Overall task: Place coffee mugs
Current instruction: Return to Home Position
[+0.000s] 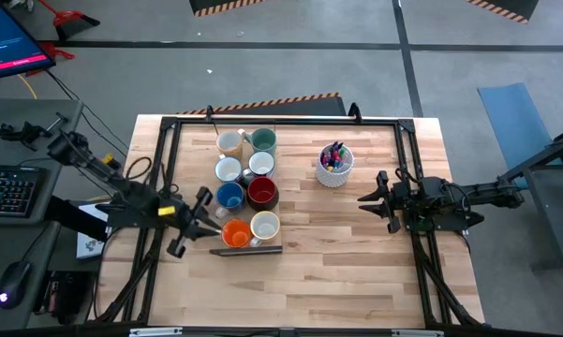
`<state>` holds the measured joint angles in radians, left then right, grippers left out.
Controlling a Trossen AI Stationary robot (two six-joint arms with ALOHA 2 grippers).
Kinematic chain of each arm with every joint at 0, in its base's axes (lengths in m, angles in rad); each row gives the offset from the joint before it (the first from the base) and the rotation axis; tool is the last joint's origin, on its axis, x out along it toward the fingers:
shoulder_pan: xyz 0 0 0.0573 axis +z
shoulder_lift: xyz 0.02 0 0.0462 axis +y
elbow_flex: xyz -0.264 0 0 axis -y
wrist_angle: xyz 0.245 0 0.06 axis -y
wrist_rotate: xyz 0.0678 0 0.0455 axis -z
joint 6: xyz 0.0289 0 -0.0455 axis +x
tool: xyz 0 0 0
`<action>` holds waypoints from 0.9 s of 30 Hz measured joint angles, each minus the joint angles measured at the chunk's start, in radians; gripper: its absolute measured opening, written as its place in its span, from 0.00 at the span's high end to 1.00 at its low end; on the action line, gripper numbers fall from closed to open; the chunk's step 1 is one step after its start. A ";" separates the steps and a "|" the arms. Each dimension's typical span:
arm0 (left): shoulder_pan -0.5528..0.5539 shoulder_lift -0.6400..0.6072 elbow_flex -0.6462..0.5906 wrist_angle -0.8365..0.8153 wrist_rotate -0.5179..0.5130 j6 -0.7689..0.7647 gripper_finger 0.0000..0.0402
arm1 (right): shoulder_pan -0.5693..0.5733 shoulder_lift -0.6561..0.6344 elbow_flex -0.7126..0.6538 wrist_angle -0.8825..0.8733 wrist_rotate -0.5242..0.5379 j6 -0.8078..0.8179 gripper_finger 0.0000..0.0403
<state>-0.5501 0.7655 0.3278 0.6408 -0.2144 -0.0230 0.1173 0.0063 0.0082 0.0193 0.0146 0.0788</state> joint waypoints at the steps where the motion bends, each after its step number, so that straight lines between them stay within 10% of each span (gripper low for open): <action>1: 0.008 -0.032 -0.023 0.001 0.002 -0.004 0.90 | 0.000 0.000 0.000 0.000 0.000 0.000 0.80; 27: 0.406 -0.659 -0.249 -0.360 0.249 -0.079 0.90 | 0.000 0.000 0.000 0.000 0.000 0.000 0.80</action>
<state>-0.1436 0.1060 0.0792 0.2808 0.0342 -0.1020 0.1173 0.0063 0.0082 0.0193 0.0143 0.0788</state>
